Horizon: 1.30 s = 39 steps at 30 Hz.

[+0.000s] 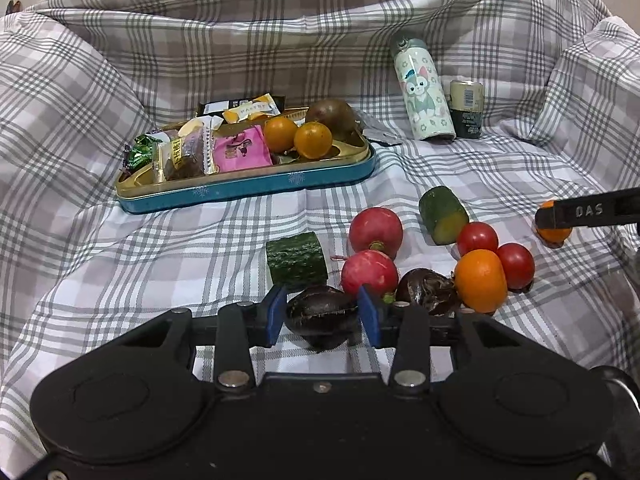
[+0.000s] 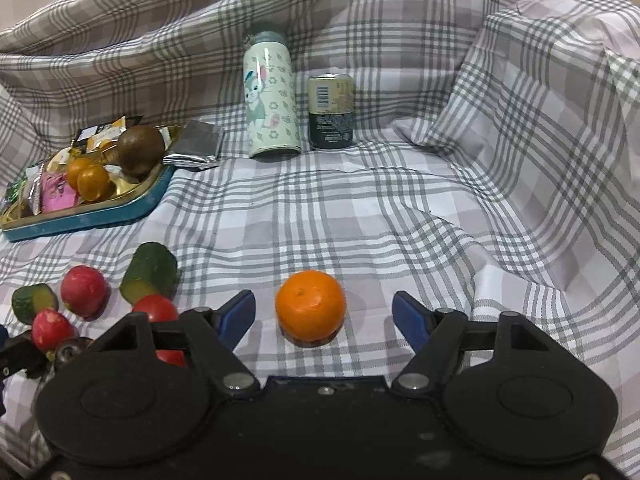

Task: Organize fruits
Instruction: 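Reach the right gripper to the orange while the left gripper reaches the dark plum, then close the right gripper on the orange while the left gripper grasps the dark plum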

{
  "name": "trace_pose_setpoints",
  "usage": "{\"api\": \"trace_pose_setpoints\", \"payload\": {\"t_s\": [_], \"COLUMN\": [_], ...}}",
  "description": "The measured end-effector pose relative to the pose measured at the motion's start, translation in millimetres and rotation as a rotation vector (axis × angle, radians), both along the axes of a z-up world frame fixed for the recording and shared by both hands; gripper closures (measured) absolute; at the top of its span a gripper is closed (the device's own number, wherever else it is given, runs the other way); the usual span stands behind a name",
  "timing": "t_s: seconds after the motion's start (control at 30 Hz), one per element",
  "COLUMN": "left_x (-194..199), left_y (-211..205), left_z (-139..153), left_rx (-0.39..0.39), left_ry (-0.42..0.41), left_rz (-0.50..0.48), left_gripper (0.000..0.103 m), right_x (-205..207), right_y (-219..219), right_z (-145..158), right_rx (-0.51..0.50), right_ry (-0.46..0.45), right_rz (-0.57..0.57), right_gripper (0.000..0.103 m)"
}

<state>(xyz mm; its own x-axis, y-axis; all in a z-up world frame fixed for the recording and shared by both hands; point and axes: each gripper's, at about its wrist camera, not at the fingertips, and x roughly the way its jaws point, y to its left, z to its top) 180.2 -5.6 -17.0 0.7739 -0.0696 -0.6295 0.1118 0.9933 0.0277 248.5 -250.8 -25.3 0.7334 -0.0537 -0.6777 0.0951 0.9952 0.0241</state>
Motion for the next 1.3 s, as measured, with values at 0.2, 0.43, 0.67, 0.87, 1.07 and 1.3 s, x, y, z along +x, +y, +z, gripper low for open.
{"api": "trace_pose_setpoints", "payload": {"t_s": [0.2,0.43,0.67,0.87,1.07,1.3], "left_x": [1.6,0.5,3.3,0.8,1.5,5.6], "left_y": [6.0,7.6,15.9,12.3,15.8,11.7], "left_z": [0.0,0.0,0.7,0.3,0.4,-6.1], "left_rx": [-0.04,-0.053,-0.11,-0.093,-0.117,-0.096], "left_ry": [0.003,0.003,0.022,0.017,0.027,0.063], "left_rz": [0.006,0.005,0.018,0.007,0.011,0.008], "left_gripper": [0.053,0.053,0.051,0.051,0.051,0.049], "right_x": [8.0,11.2,13.6,12.8,11.4,8.6], "right_y": [5.2,14.3,11.2,12.9,10.1,14.2], "right_z": [-7.7,-13.4,-13.3,-13.7,-12.2,-10.3], "right_rx": [-0.014,-0.056,-0.038,-0.041,-0.008,-0.005], "right_ry": [0.028,0.03,0.028,0.027,0.027,0.014], "right_rz": [0.007,0.02,0.005,0.003,-0.002,0.016], "right_gripper": [0.048,0.061,0.061,0.061,0.061,0.061]}}
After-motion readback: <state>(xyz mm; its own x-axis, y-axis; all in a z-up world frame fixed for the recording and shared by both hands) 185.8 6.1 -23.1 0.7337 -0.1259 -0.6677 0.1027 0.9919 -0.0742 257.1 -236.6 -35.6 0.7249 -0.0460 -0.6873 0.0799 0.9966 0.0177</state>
